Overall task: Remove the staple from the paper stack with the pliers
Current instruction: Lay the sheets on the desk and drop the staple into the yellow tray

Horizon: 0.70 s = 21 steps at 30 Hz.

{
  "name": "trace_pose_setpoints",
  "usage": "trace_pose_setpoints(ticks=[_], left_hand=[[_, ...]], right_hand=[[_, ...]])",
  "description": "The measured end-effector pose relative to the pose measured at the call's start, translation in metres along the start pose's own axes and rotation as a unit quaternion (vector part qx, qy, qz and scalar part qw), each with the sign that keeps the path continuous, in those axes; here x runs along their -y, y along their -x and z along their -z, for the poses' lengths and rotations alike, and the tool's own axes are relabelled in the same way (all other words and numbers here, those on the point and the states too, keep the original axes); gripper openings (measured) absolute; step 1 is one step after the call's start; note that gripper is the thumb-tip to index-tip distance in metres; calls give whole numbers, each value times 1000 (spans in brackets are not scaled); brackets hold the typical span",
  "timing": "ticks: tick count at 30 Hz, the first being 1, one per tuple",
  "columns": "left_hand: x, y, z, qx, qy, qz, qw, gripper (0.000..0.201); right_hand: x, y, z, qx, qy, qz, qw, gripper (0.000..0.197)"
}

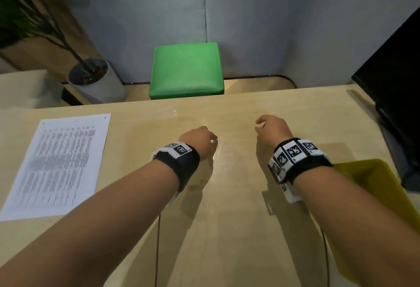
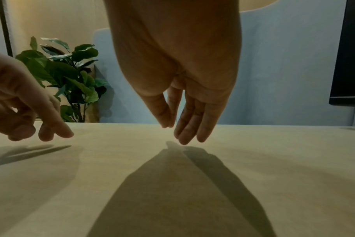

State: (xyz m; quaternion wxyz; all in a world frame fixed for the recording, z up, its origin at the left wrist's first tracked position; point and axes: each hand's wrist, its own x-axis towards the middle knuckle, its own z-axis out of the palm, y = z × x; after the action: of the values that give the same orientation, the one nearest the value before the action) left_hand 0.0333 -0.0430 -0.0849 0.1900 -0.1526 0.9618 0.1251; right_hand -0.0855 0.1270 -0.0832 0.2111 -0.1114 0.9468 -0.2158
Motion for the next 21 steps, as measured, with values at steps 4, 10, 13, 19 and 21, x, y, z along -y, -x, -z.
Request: trace_pose_setpoints(ticks=[4,10,13,19,21], left_hand=[[2,-7,-8,9,-30,-12,999,31],[8,-10,-13,-5,-15,-3,1000,34],[6,-8,-14,-13,-15,-2,1000,39],[4,-3,-12,-46,-14,-16,999,26],[4,-4,-13,-49,-10,-10,999,25]], right_hand=[[-2,-9,-2,17,42,15,999,46],[-2,-18,-5,34,118,12,992,52],[-5,-21,-7,26,148,11,989,40],[-12,-24,-13,-1,115,-17,993,32],[-14,-24,-14,-2,71,-20,997,29]])
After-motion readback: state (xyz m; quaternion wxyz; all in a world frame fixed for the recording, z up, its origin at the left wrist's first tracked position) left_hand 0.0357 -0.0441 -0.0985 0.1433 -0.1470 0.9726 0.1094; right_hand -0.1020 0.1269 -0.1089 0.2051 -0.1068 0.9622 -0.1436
